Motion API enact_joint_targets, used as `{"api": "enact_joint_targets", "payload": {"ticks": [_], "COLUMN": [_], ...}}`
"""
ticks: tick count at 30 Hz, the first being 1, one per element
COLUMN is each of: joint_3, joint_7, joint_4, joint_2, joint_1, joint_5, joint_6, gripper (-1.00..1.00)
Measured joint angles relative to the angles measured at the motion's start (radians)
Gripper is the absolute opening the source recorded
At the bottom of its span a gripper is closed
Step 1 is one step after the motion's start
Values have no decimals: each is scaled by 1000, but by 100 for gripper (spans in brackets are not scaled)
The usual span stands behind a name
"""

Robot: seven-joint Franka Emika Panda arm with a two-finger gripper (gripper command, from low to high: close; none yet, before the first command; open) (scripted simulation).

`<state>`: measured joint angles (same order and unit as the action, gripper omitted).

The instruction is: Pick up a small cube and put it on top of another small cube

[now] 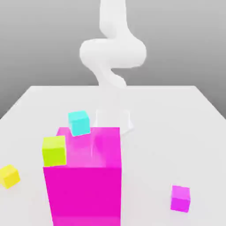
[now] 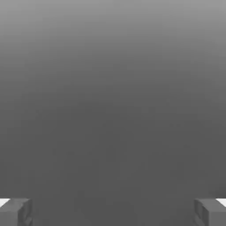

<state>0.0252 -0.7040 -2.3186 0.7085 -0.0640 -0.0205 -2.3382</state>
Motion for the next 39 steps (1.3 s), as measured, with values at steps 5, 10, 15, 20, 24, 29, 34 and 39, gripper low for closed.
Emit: {"api": "enact_joint_targets", "payload": {"ticks": [5,10,15,20,24,29,34,39], "joint_3": [43,63,49,20,9,3,-4,-2], "joint_7": [200,396,583,736,818,849,853,850], "joint_4": [-38,-75,-111,-149,-181,-174,-162,-166], "joint_2": [-188,-371,-553,-730,-868,-1044,-1113,-1094], "joint_1": [-123,-222,-290,-357,-380,-392,-387,-388], "joint_5": [-47,-95,-131,-120,-55,-5,-10,-6], "joint_6": [-78,-153,-228,-307,-373,-493,-546,-530], "gripper": [0,0,0,0,0,0,-100,-100]}}
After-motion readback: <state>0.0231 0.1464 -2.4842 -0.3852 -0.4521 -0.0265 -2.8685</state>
